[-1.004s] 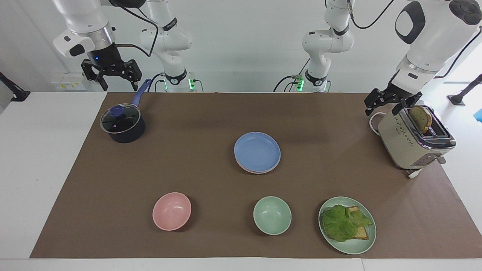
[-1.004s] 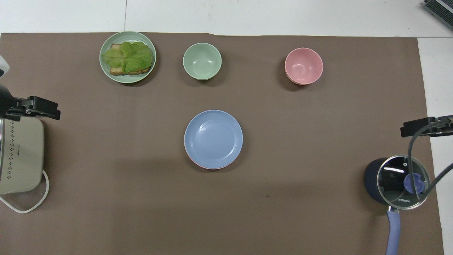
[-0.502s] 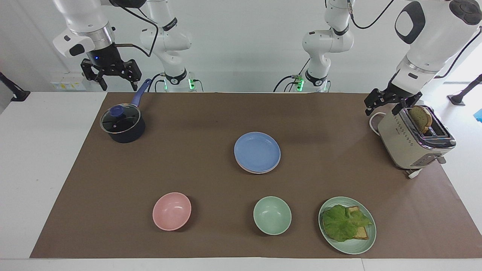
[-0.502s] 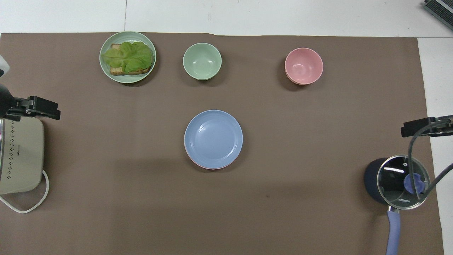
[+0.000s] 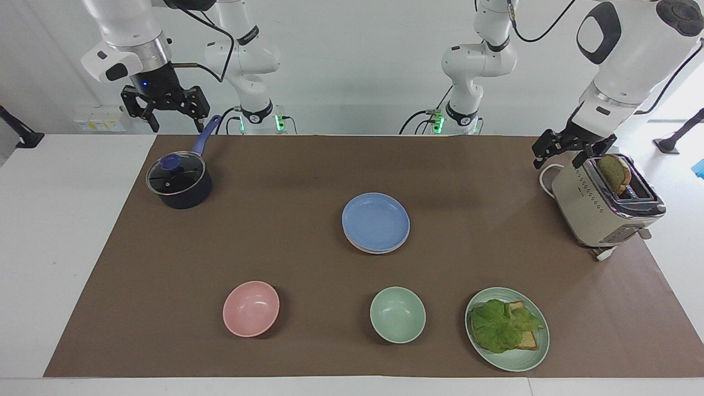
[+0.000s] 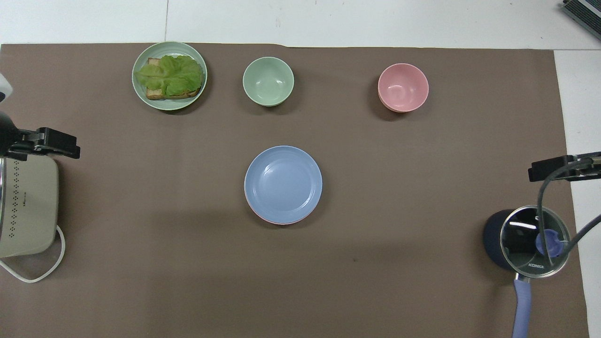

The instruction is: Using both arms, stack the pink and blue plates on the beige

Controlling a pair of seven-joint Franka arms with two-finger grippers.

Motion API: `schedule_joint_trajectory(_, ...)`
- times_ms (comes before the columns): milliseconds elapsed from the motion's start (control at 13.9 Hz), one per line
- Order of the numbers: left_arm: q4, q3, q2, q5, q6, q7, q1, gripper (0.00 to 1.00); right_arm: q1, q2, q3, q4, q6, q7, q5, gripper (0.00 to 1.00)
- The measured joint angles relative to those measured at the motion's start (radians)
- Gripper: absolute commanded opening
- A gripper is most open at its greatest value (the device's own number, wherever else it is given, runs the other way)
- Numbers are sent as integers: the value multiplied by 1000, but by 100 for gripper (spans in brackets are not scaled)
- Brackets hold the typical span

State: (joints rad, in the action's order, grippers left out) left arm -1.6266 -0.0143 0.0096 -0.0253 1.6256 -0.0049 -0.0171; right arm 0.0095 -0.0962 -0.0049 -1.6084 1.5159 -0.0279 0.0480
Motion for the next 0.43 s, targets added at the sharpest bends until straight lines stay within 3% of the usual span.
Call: schedule_joint_trajectory(430,0,0,0,0,0,0,0,100,0,0,0,0,-3,0,-11,100)
